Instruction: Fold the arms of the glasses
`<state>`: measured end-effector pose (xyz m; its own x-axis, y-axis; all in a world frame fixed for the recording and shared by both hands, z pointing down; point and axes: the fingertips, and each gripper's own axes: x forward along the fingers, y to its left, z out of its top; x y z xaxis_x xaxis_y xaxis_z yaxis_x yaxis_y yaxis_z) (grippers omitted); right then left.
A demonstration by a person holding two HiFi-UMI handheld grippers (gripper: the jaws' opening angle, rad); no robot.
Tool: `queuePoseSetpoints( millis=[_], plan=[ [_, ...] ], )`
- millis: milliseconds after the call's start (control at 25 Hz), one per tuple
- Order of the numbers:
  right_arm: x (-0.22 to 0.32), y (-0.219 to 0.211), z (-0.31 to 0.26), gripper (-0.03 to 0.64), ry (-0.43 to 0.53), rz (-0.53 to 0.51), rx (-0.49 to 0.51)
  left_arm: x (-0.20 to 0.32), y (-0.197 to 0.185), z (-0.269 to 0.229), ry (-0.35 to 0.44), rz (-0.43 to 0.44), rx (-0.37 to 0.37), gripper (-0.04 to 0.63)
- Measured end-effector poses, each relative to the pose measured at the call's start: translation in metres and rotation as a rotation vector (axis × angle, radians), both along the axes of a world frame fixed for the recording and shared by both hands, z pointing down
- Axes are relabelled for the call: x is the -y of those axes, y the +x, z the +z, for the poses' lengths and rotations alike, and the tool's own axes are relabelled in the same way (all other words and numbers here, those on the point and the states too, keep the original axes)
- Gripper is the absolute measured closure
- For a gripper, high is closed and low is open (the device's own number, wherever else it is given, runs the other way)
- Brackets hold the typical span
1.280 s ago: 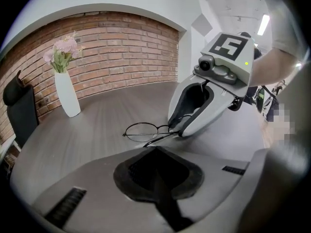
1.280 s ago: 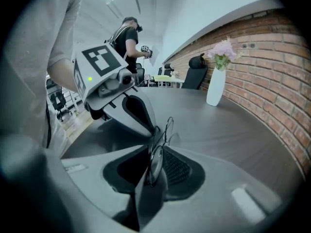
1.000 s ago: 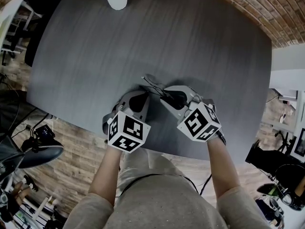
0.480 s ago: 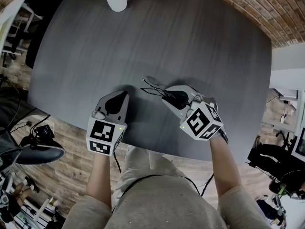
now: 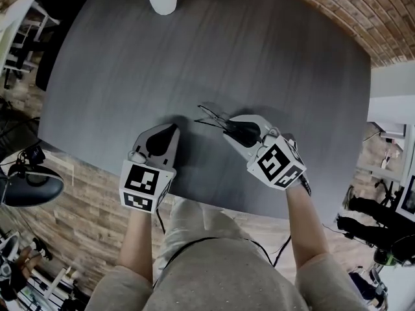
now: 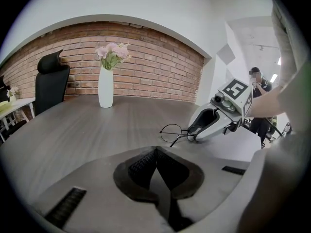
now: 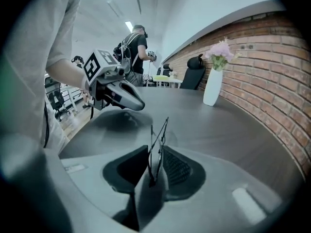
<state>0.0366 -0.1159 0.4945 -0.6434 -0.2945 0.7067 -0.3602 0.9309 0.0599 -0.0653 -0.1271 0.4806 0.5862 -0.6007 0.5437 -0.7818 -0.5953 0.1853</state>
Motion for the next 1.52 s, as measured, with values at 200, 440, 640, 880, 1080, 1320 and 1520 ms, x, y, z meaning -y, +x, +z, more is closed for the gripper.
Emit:
queuePoseSetpoints(
  millis=[200, 440, 640, 880, 1080, 1320, 1520],
  plan=[
    [-0.001, -0.002, 0.0, 0.495, -0.015, 0.011, 0.026, -0.002, 0.0, 0.001, -0.003, 0.006, 0.004, 0.597],
    [0.001, -0.005, -0.006, 0.46, -0.024, 0.028, 0.077, -0.003, 0.001, 0.0, 0.002, 0.011, 0.004, 0.597],
    [0.003, -0.003, -0.014, 0.425, -0.036, 0.06, 0.135, -0.001, 0.001, -0.002, 0.009, 0.011, -0.003, 0.597],
    [0.002, 0.002, -0.028, 0.405, -0.034, 0.113, 0.204, -0.002, 0.0, -0.011, 0.047, 0.011, -0.017, 0.597],
    [0.004, 0.014, -0.044, 0.405, 0.018, 0.167, 0.241, -0.004, 0.0, -0.024, 0.097, 0.007, -0.033, 0.597],
    [-0.004, 0.023, -0.072, 0.517, 0.094, 0.223, 0.3, -0.016, -0.001, -0.044, 0.158, -0.009, -0.07, 0.597],
    [-0.017, 0.032, -0.093, 0.614, 0.135, 0.275, 0.336, -0.026, -0.004, -0.069, 0.236, -0.045, -0.091, 0.597]
  ],
)
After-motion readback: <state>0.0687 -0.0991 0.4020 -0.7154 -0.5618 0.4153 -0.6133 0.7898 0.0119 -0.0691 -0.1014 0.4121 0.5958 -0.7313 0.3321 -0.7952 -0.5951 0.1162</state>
